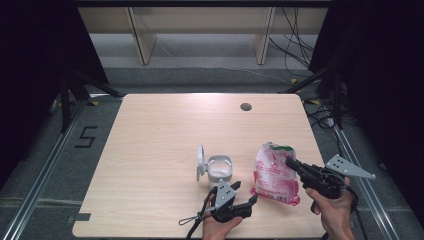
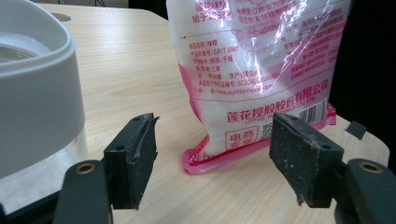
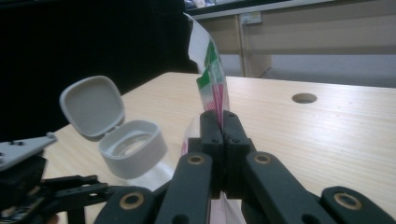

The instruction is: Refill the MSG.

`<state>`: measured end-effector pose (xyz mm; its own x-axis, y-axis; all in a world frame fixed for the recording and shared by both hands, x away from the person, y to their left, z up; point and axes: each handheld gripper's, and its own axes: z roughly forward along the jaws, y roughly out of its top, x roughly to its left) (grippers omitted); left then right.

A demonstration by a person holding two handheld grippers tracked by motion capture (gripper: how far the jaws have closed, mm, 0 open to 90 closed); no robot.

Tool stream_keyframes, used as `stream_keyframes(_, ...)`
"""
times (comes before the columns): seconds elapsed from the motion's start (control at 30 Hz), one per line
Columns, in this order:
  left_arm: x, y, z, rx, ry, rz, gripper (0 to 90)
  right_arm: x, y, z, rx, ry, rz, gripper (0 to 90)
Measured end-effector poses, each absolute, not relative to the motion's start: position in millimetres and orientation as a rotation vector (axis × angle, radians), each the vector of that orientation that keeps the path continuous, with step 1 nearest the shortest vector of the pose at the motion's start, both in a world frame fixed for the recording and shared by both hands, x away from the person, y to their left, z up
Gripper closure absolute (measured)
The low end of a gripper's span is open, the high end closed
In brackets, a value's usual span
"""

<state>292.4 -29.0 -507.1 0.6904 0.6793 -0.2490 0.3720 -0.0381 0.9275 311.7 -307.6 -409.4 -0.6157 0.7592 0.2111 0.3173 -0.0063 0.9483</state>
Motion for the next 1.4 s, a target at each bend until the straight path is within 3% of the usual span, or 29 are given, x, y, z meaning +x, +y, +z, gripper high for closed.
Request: stream_keyframes(1.4,293,-27,-509,1.655,0.852,0.285,30.7,342,-352,-463,1.322,1.882,1.439,89.1)
